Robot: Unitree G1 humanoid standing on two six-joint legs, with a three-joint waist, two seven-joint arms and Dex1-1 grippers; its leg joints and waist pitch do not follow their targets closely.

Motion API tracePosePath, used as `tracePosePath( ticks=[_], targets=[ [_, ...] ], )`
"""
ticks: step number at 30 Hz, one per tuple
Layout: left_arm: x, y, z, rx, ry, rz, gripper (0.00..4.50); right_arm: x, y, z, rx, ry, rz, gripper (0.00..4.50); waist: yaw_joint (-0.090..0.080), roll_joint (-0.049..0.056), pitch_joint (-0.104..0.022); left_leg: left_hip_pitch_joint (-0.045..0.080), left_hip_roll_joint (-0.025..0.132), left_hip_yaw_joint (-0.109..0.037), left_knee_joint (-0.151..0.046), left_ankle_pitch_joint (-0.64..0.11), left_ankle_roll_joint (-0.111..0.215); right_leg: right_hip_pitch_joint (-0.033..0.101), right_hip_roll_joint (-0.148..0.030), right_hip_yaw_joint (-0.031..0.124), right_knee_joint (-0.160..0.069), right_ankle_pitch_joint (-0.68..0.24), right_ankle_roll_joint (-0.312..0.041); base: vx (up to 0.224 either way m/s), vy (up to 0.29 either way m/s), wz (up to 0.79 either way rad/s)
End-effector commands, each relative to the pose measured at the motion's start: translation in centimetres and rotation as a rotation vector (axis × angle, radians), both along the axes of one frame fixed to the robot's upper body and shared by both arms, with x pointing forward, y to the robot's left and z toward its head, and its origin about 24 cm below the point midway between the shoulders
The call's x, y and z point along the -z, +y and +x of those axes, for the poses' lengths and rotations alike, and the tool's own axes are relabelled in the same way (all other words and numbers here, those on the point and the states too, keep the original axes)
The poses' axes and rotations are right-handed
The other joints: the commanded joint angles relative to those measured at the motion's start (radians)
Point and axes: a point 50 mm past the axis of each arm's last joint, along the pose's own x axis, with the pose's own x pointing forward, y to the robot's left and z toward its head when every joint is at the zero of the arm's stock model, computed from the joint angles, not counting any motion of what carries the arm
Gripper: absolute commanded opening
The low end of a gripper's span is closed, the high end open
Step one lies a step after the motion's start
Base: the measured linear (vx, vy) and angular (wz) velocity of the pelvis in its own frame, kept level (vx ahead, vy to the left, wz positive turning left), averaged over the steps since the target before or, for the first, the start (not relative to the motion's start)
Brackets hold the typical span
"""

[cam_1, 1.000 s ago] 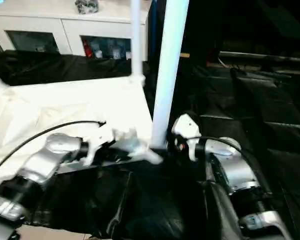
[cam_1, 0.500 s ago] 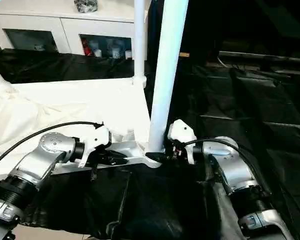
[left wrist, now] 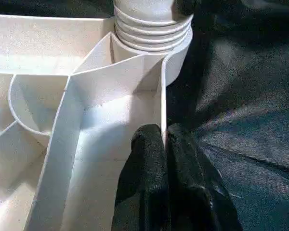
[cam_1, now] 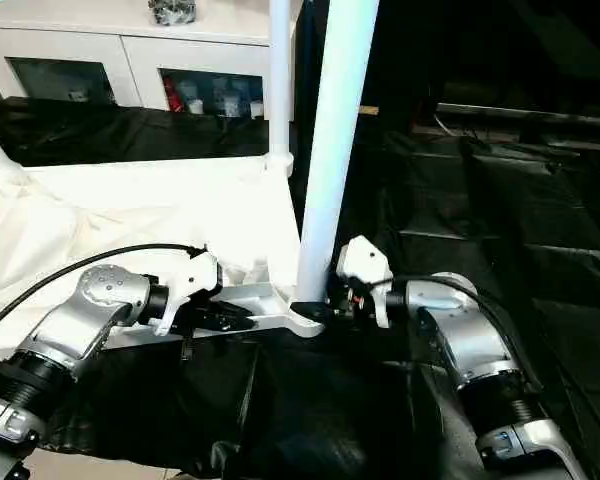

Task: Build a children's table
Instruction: Rotate leg to tighten

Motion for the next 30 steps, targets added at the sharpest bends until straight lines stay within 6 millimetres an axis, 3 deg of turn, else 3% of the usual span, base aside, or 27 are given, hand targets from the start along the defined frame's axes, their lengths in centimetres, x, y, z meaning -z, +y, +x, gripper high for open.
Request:
tracePosePath(
  ticks=[1, 6, 18, 19, 22, 30],
  targets=[
    [-0.17, -0.21, 0.13, 0.002, -0.004, -0.023, 0.0, 1.07, 0.06, -0.35, -0.006, -0.014, -0.071, 2.99, 0.002, -0.009, -0.064, 0.012, 0.043, -0.016, -0.061, -0.137, 0.078, 0.044, -0.055, 0.045, -0.061, -0.05, -0.28, 0.0, 0.0, 0.0],
    [-0.21, -0.27, 0.18, 0.001, -0.005, -0.025, 0.0, 1.04, 0.2, -0.1, 0.004, -0.06, -0.093, 3.17, 0.0, -0.011, -0.064, 0.013, 0.041, -0.016, -0.062, -0.145, 0.066, 0.043, -0.055, 0.045, -0.064, -0.077, -0.271, 0.0, 0.0, 0.0],
    [-0.26, -0.05, 0.25, -0.003, -0.007, -0.022, 0.0, 1.07, 0.24, -0.05, 0.01, -0.042, -0.072, 3.17, 0.002, -0.009, -0.066, 0.011, 0.041, -0.017, -0.059, -0.129, 0.084, 0.046, -0.054, 0.045, -0.059, -0.041, -0.279, 0.0, 0.0, 0.0],
    [-0.26, -0.02, 0.25, -0.003, -0.006, -0.021, 0.0, 1.12, 0.27, -0.04, 0.013, -0.037, -0.07, 2.93, 0.001, -0.01, -0.066, 0.011, 0.041, -0.016, -0.059, -0.129, 0.085, 0.046, -0.054, 0.045, -0.059, -0.037, -0.281, 0.0, 0.0, 0.0],
    [-0.26, 0.04, 0.23, -0.002, -0.005, -0.019, 0.0, 1.39, 0.29, -0.14, 0.015, -0.013, -0.063, 2.76, 0.002, -0.01, -0.065, 0.011, 0.041, -0.016, -0.059, -0.136, 0.084, 0.046, -0.054, 0.045, -0.06, -0.046, -0.281, 0.0, 0.0, 0.0],
    [-0.15, 0.0, 0.14, -0.007, -0.003, -0.022, 0.0, 1.43, 0.47, -0.13, 0.041, -0.007, -0.027, 2.7, 0.001, -0.011, -0.066, 0.011, 0.041, -0.017, -0.059, -0.128, 0.084, 0.046, -0.054, 0.045, -0.058, -0.042, -0.28, 0.0, 0.0, 0.0]
  ],
)
